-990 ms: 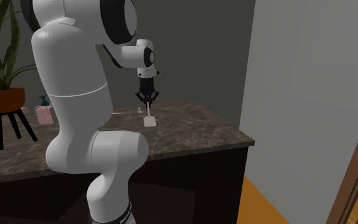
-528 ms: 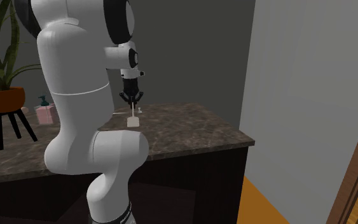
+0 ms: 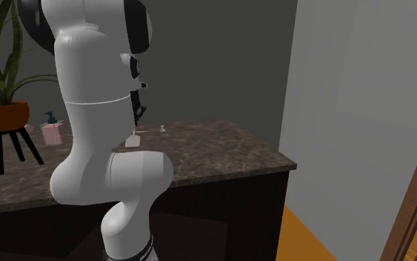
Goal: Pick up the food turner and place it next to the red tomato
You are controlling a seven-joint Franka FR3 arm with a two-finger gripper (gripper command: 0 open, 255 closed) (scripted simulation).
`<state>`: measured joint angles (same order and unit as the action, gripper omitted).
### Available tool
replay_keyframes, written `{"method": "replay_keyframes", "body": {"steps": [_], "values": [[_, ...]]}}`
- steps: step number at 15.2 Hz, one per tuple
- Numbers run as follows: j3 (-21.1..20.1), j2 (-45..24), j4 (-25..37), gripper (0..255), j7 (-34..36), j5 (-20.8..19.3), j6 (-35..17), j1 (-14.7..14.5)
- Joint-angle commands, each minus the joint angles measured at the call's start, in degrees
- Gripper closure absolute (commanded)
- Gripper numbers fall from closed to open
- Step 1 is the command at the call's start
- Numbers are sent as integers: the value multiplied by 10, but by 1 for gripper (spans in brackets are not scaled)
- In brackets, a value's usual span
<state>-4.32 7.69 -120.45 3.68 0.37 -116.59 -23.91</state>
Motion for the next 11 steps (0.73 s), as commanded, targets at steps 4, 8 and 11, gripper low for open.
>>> {"method": "replay_keyframes", "body": {"steps": [4,8,11], "values": [[-38,-51,58,255,70,-7,8,-29],[-63,-99,116,255,124,-19,19,-53],[-79,-140,167,255,163,-32,31,-73]]}}
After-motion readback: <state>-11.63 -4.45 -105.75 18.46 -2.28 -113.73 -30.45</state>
